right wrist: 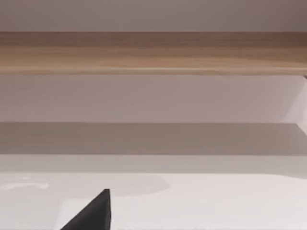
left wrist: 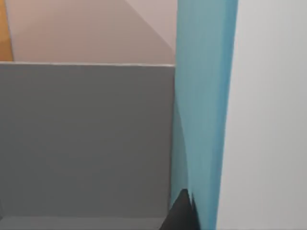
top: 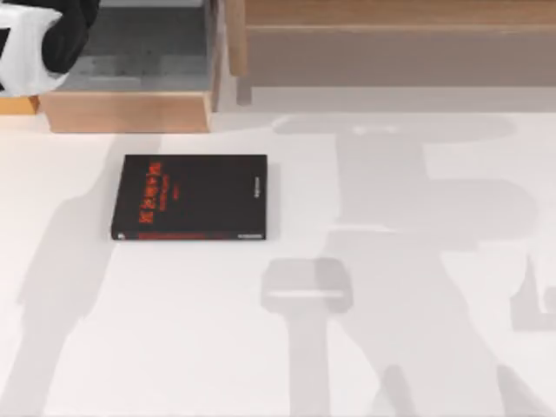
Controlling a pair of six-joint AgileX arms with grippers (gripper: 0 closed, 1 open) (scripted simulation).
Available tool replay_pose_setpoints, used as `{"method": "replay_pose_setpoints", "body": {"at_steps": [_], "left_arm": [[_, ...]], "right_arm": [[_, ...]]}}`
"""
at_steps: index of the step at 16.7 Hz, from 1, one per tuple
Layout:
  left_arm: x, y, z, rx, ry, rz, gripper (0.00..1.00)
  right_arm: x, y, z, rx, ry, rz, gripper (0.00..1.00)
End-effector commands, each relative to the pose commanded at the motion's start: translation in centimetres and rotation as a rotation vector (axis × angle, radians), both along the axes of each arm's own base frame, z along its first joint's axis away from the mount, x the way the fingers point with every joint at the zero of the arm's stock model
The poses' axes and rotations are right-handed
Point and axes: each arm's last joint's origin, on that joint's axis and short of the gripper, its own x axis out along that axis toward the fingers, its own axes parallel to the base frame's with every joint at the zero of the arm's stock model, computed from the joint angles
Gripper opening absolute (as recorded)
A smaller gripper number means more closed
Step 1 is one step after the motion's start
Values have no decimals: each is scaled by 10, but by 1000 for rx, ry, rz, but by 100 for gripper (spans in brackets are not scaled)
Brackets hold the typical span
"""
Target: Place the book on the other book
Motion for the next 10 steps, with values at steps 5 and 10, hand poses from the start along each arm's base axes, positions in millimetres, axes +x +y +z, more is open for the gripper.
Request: {"method": "replay_pose_setpoints", "body": {"at_steps": [5, 10], "left_arm": [[0, 1, 5, 8, -14, 2, 0], [-33, -6, 84, 158, -206, -22, 0]], "right_arm": [[0, 0, 0, 0, 0, 0, 100], [0, 0, 0, 0, 0, 0, 100]]}}
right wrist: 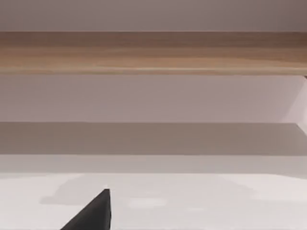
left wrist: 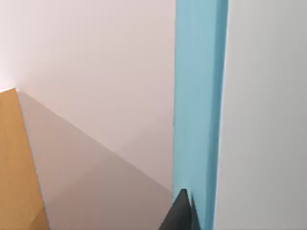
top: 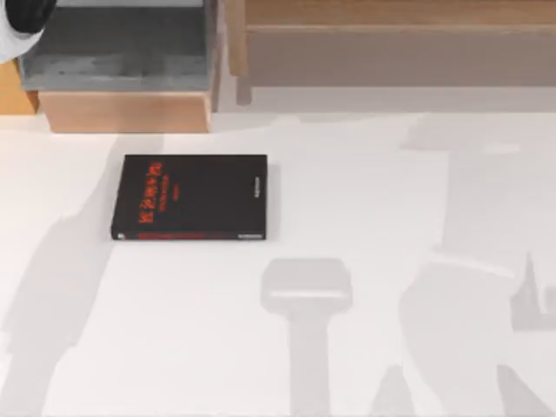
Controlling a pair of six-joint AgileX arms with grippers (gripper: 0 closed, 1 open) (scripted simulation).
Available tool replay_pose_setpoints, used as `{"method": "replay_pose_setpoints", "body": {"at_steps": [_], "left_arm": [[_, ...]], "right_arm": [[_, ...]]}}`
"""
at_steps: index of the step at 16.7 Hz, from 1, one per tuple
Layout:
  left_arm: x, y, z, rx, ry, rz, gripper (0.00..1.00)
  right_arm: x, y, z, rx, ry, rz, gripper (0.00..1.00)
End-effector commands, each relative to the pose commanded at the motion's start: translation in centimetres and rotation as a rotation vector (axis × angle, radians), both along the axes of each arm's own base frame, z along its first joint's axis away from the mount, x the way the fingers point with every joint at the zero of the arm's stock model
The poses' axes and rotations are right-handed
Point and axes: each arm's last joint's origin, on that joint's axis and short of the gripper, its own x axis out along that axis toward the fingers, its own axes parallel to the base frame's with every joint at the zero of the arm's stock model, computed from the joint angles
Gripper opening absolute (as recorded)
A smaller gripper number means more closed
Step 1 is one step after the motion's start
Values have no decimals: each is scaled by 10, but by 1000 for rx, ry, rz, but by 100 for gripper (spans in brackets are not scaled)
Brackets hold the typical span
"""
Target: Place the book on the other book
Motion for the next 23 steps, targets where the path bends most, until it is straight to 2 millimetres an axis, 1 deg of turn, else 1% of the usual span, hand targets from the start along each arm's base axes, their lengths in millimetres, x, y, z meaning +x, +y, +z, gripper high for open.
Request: {"method": "replay_pose_setpoints", "body": {"at_steps": [1, 3, 4, 5, 6, 7, 9, 10, 12, 14, 17, 19, 20, 21, 23], "left_arm": [[-15, -3, 21, 50, -51, -2, 0], [-52, -7, 60, 166, -153, 5, 0], [-70, -9, 73, 233, -192, 14, 0], [-87, -12, 81, 298, -219, 24, 0], [-100, -15, 84, 367, -234, 35, 0], [-112, -18, 83, 443, -239, 46, 0], [-127, -27, 70, 596, -220, 58, 0], [-132, -33, 57, 672, -197, 56, 0], [-139, -46, 24, 826, -128, 34, 0], [-142, -59, -20, 979, -33, -9, 0], [-142, -73, -97, 1196, 149, -93, 0], [-143, -74, -149, 1316, 290, -147, 0], [-144, -73, -172, 1361, 354, -168, 0], [-145, -71, -190, 1393, 410, -185, 0], [-149, -66, -216, 1425, 494, -207, 0]], "right_arm": [[0, 0, 0, 0, 0, 0, 100], [0, 0, 0, 0, 0, 0, 100], [0, 0, 0, 0, 0, 0, 100], [0, 0, 0, 0, 0, 0, 100], [0, 0, 0, 0, 0, 0, 100], [0, 0, 0, 0, 0, 0, 100], [0, 0, 0, 0, 0, 0, 100], [0, 0, 0, 0, 0, 0, 100], [0, 0, 0, 0, 0, 0, 100], [0, 0, 0, 0, 0, 0, 100], [0, 0, 0, 0, 0, 0, 100], [0, 0, 0, 0, 0, 0, 100], [0, 0, 0, 0, 0, 0, 100], [0, 0, 0, 0, 0, 0, 100], [0, 0, 0, 0, 0, 0, 100]]}}
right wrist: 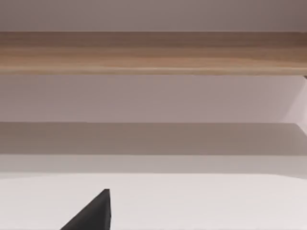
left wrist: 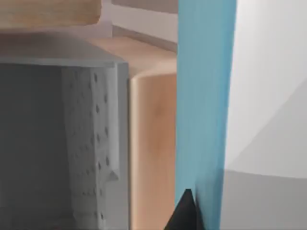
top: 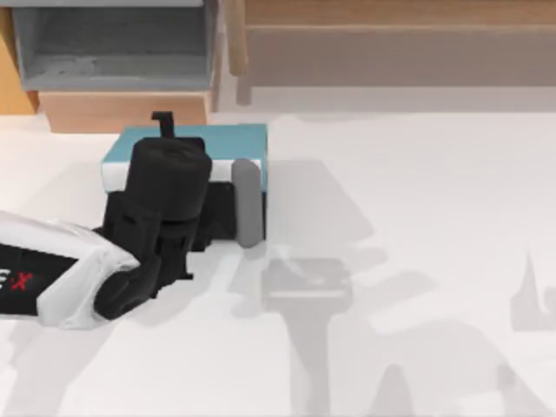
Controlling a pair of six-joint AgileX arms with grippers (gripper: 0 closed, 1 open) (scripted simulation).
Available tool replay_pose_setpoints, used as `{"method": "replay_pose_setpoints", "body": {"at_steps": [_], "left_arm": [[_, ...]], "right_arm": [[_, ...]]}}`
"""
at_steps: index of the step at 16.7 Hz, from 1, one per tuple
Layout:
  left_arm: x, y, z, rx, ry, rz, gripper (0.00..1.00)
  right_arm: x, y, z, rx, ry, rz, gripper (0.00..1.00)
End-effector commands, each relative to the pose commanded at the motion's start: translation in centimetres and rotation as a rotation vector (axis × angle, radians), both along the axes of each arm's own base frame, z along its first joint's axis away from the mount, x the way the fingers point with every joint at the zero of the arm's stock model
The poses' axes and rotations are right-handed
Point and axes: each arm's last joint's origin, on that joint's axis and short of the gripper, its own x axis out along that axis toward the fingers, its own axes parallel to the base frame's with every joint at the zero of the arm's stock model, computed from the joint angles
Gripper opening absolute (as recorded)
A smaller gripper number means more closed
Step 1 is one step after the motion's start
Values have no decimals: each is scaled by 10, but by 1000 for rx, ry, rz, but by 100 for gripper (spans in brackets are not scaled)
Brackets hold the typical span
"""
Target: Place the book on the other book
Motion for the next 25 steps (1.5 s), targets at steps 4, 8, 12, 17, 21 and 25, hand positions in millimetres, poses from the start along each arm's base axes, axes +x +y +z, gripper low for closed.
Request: {"method": "replay_pose_setpoints", "body": {"at_steps": [4, 8, 12, 17, 21, 25], "left_arm": [[-2, 3, -10, 14, 30, 11, 0], [-1, 2, -10, 13, 29, 8, 0], [3, 3, -12, 14, 30, 11, 0], [3, 3, -12, 14, 30, 11, 23], [3, 3, -12, 14, 30, 11, 53], [3, 3, -12, 14, 30, 11, 83]], "right_arm": [[0, 0, 0, 0, 0, 0, 100], [0, 0, 0, 0, 0, 0, 100], [0, 0, 0, 0, 0, 0, 100], [0, 0, 0, 0, 0, 0, 100], [0, 0, 0, 0, 0, 0, 100], [0, 0, 0, 0, 0, 0, 100]]}}
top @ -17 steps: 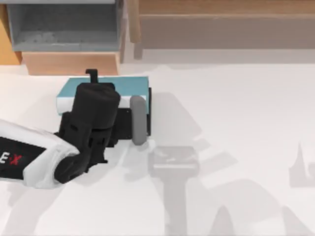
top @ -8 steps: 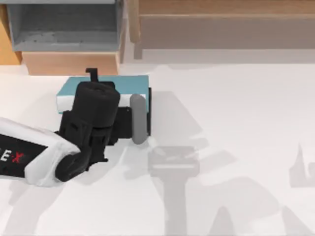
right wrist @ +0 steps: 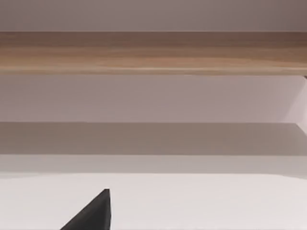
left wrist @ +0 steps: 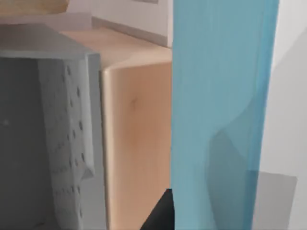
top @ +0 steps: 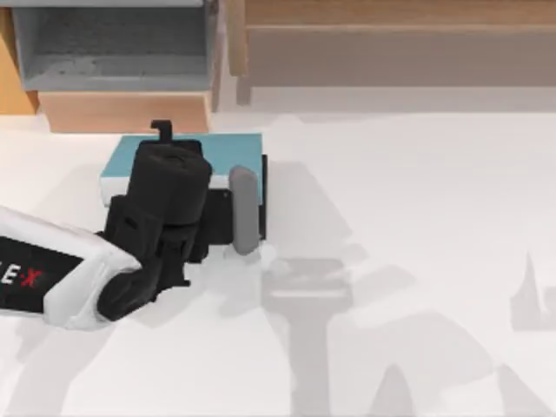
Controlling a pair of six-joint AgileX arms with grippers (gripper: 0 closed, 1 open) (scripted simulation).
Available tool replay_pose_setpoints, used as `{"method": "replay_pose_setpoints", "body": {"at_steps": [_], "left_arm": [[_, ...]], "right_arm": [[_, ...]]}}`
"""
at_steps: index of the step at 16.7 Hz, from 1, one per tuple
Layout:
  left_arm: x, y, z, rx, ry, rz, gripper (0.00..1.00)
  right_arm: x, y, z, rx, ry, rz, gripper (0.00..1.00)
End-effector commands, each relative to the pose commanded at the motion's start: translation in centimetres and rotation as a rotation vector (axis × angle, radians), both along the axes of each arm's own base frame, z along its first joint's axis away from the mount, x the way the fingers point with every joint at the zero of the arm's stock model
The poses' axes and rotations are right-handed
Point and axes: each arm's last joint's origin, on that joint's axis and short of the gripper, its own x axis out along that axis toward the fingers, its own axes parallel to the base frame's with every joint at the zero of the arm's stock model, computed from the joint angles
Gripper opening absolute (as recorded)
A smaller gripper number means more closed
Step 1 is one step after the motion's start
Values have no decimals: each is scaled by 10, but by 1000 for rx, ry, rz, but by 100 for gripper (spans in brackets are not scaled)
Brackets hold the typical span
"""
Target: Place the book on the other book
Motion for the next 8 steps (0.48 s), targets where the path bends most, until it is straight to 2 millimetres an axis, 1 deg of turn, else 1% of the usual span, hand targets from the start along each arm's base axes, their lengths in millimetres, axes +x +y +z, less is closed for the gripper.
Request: {"method": "replay_pose_setpoints", "body": {"at_steps": [2, 3, 8], "left_arm": [[0, 0, 0, 0, 0, 0, 98], [0, 0, 0, 0, 0, 0, 100], [0, 0, 0, 0, 0, 0, 100]], "right_arm": [[0, 0, 0, 0, 0, 0, 100], [0, 0, 0, 0, 0, 0, 100], [0, 0, 0, 0, 0, 0, 100]]}}
